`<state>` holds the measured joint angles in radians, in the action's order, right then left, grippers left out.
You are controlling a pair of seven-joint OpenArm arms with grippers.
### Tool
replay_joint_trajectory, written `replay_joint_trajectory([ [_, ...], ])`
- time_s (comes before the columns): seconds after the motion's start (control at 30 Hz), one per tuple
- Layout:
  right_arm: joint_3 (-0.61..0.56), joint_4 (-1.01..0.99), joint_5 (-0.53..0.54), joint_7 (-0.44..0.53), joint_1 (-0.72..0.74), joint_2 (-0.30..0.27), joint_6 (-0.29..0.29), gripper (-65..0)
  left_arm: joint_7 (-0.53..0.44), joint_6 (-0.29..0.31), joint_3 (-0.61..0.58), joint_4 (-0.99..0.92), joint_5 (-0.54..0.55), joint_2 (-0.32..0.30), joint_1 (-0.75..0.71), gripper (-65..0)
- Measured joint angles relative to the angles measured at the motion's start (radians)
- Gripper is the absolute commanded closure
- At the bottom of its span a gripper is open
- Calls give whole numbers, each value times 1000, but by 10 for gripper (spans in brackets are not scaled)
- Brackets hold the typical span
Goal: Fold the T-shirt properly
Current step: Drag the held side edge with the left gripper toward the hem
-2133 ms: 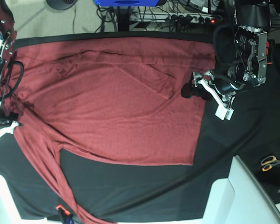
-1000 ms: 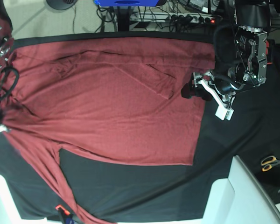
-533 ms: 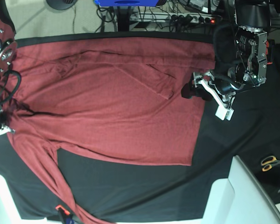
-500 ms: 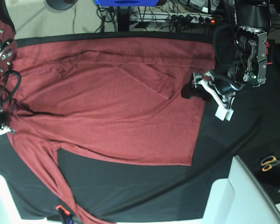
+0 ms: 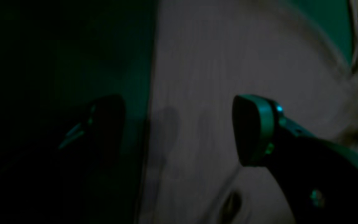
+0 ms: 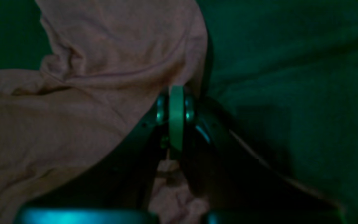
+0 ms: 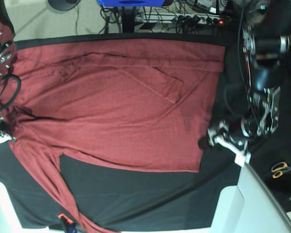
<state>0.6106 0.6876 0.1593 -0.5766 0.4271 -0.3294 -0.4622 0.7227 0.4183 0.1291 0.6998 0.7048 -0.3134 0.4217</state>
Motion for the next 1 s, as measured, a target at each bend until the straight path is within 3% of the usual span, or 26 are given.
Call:
replay_joint_trajectory([
  [0.2,0,24,-2,-1,-6,3,-2,-2,-107,4,-172,-148,14,10,55,-515],
  [0.47,0,130,0,-19,-34,1,-3,-2,-152,20,-174,-160,34,73,37,-512],
  [0.57,0,130,2,-28,-35,2,-3,-2,-148,19,-174,-162,32,82,38,-395],
  [0.73,0,131,0,-27,-35,1,-3,-2,-126,16,-175,-174,26,85,24,0],
  [1.0,0,130,-2,-27,-38,3,-3,-2,-123,19,-175,-155,37,63,2,0],
])
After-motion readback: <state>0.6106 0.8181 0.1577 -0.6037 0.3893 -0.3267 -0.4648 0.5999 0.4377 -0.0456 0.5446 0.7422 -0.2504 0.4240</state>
